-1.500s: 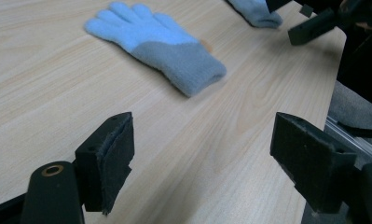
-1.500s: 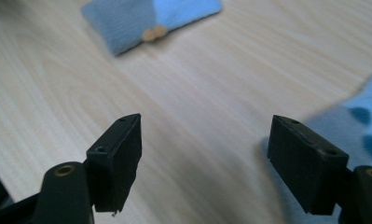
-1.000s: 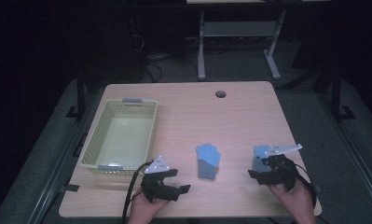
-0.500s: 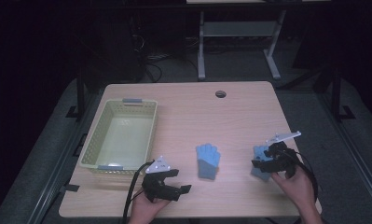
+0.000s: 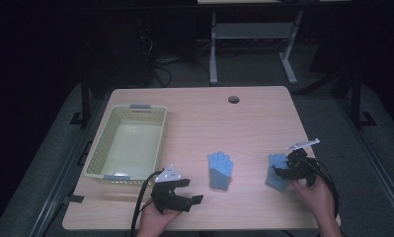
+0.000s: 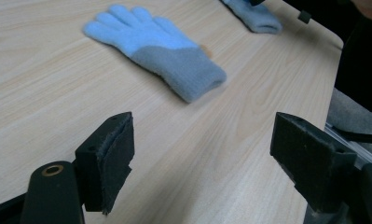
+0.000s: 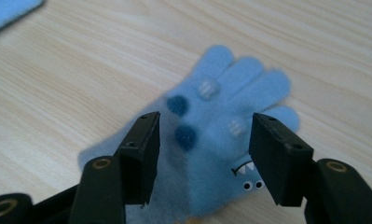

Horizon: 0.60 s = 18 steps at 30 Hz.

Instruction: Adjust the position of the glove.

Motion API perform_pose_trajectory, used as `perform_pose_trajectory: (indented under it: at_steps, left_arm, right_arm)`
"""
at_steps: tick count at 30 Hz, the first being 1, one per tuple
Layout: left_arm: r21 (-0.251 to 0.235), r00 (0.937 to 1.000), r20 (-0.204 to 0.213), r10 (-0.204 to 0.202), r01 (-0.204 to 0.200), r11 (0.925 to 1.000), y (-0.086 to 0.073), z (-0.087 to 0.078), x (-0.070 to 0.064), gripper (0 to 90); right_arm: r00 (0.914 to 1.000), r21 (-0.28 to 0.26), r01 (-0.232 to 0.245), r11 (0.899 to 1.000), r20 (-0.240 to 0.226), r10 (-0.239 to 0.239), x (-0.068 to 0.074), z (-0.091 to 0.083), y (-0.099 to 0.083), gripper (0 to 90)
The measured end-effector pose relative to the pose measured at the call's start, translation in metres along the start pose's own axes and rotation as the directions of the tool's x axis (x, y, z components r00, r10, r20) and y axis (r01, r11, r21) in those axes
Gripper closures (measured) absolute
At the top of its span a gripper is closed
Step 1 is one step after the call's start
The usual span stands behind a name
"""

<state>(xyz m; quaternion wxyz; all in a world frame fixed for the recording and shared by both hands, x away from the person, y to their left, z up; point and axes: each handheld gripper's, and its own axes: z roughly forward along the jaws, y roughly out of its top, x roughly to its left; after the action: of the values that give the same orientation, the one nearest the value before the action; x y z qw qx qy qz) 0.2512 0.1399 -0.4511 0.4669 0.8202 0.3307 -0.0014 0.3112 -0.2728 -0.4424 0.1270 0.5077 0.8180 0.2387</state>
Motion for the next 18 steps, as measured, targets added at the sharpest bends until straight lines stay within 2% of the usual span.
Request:
perform_pose_trajectory:
  at_steps: [1,4,6,12,17,18]
  left_arm:
    - [-0.004,0.9998,0.013,-0.016,0.016,0.9999,-0.0001,0.0002,-0.0003,21.1]
    - [-0.006,0.9998,0.018,-0.008,0.008,1.0,-0.0001,0.0002,-0.001,21.0]
    - [-0.004,1.0,0.007,0.003,-0.003,1.0,-0.0001,-0.0009,-0.0026,21.1]
    - [-0.006,0.9999,0.007,-0.007,0.007,1.0,-0.0003,-0.0007,-0.0017,21.0]
    - [0.001,0.9999,0.012,-0.001,0.001,1.0,-0.0012,0.0024,-0.0036,21.1]
    - [0.001,1.0,0.01,0.002,-0.002,1.0,-0.0011,0.0022,-0.0033,21.1]
  right_arm:
    - [1.0,0.011,-0.003,1.0,0.001,0.003,0.0,0.0016,-0.0011,45.3]
    - [1.0,0.027,0.001,1.0,0.005,-0.001,0.0,0.0087,-0.0045,47.4]
    - [0.9999,0.025,-0.011,1.0,0.008,0.011,0.0018,0.0086,-0.005,48.1]
    - [0.9991,0.002,-0.042,0.999,0.001,0.042,0.0045,0.0096,-0.0079,51.3]
    - [0.9991,-0.003,-0.042,0.999,-0.004,0.042,0.0055,0.0084,-0.009,62.3]
    - [0.9992,-0.003,-0.039,0.999,-0.009,0.039,0.0063,0.0084,-0.0087,67.3]
